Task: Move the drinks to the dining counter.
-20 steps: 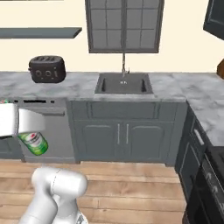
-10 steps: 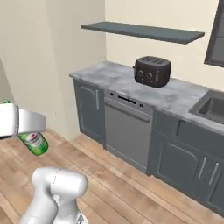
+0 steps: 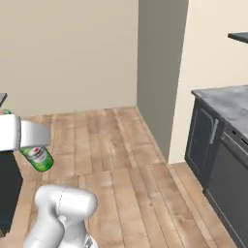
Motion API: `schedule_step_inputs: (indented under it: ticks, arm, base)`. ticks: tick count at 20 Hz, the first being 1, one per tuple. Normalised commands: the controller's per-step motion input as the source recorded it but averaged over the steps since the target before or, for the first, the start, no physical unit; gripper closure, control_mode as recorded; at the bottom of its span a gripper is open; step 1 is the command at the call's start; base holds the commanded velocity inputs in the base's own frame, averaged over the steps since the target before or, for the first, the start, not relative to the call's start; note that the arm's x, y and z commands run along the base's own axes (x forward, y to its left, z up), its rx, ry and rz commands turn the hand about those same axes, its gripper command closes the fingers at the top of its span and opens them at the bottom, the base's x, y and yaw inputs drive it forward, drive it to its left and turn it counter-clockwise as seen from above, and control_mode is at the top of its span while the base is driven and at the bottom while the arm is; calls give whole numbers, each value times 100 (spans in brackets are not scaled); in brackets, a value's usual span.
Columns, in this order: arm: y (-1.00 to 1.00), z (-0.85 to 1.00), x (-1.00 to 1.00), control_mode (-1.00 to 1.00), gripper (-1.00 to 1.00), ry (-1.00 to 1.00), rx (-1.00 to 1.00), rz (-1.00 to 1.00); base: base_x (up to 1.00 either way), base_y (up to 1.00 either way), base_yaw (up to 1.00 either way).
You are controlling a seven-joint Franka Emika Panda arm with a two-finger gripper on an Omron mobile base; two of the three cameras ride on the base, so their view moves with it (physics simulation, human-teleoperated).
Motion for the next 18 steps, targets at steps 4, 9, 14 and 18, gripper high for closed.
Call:
schedule_step_inputs:
  ticks: [4,9,14,18]
  arm:
    - [0,0,0,100,100,0,0,0]
    - [0,0,0,100,100,0,0,0]
    - [0,0,0,100,100,0,0,0]
    - [0,0,0,100,100,0,0,0]
  base:
    - [0,0,100]
    - [37,3,89]
    - [100,40,55]
    - [100,66,44]
